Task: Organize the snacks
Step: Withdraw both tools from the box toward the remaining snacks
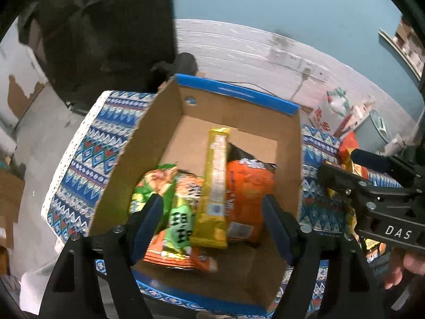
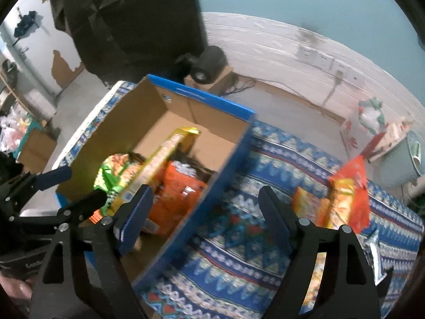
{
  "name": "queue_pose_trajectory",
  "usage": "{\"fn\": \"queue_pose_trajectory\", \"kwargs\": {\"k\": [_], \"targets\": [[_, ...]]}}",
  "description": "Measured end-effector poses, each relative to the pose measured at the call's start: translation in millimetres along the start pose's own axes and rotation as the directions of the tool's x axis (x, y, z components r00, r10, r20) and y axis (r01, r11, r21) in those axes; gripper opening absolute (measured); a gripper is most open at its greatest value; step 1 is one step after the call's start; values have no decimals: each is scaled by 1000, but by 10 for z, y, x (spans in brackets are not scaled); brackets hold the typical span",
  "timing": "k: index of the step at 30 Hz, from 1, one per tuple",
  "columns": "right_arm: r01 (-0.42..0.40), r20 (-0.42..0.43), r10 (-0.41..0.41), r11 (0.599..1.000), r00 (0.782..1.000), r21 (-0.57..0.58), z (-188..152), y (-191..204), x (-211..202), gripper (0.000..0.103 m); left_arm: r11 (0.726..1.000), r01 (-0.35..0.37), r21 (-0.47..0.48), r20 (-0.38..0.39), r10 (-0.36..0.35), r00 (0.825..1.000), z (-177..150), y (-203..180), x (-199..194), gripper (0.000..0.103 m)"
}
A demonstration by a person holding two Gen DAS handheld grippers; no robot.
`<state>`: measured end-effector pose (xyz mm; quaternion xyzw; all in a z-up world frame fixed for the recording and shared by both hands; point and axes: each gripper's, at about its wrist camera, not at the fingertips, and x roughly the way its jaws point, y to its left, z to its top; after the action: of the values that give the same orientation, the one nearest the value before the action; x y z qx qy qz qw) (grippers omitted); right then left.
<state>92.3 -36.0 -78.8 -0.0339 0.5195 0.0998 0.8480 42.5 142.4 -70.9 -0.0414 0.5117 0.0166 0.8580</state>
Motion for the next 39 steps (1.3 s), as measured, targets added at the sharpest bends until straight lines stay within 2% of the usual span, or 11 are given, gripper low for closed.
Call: {"fn": "queue_pose_trajectory", "kwargs": {"k": [12,24,30,34,39], "targets": [[75,-11,-74,992,997,100,-419,-746,-315,81,984,27,179,-33,-22,999,-119,-845,88,78],[127,-30,-124,968,992,217,-854,-1487,-616,81,938,56,343,-63,-37,997,-335,-1646,131,78],[169,-104,-148,955,984,242,-1189,-1756,-545,82,910,58,411,-86,-25,996,-486,-1956,223,78],[211,-176,-173,950,969,229,-1422,-1889,-435,81,887,49,460,-108,0,994,-616,-2135,345,78],[250,-247,-197,946,949,207,-1702,-1988,-288,81,878,68,473,-155,7,988,-729,-2242,470,78]]}}
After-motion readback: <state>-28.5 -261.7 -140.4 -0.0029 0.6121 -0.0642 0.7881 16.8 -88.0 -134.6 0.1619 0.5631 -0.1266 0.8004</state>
